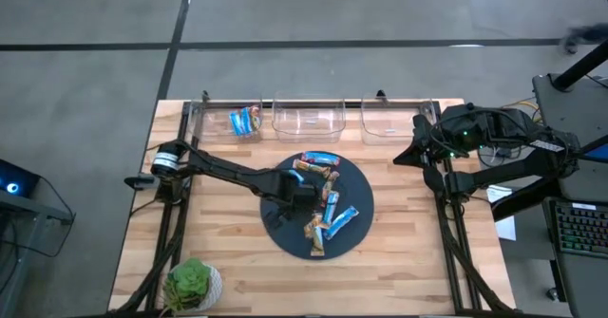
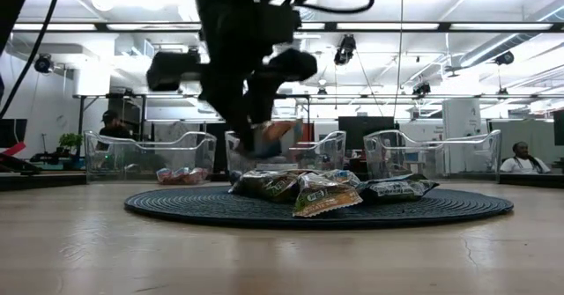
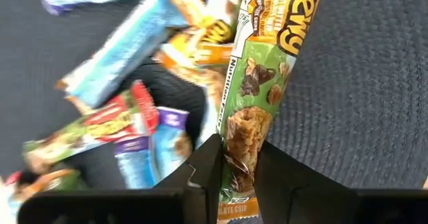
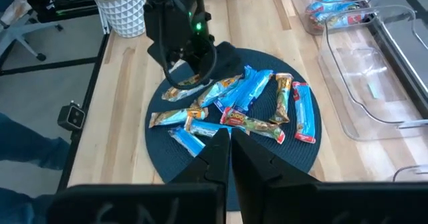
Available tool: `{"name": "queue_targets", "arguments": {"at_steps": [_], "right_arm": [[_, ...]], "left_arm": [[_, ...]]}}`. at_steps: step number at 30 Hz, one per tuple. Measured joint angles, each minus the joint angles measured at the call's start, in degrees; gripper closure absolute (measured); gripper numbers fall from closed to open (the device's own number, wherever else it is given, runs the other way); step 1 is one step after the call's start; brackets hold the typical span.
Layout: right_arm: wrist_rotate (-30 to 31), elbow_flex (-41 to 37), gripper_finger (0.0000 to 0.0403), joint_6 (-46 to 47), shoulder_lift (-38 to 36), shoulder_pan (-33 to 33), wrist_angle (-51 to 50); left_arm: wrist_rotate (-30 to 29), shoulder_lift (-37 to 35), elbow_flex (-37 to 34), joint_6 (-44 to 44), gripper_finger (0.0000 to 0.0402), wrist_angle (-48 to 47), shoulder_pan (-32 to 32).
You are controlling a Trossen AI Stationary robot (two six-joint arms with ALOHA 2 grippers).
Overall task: Pick and place Granola Bars by type
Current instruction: Put the yellow granola bar into the right transparent bin
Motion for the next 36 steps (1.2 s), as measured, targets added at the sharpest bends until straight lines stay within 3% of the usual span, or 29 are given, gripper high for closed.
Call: {"name": "queue_targets", "arguments": {"at_steps": [11,17,21,28,36], "right_arm": [[0.0,0.0,0.0394,-0.3,0.0,0.0,0.0],[0.3,0.0,0.0394,-1.9,0.0,0.0,0.0],[3.6,0.0,0.0394,-2.2,-0.1,0.0,0.0],[7.9,0.3,0.0394,-1.9,-1.7,0.0,0.0],[13.0,2.8,0.0394,-1.2,-4.3,0.0,0.2]], "left_arm": [[-3.5,0.0,12.9,-0.7,0.0345,-10.1,5.6],[-4.1,0.0,18.4,-0.3,0.0345,-11.4,8.9],[-4.7,0.0,21.3,-0.1,0.0345,-11.3,11.1],[-4.4,-0.1,24.7,-2.3,0.0344,-8.3,16.4],[1.3,-0.1,25.5,-4.5,0.0344,2.3,21.3]]}}
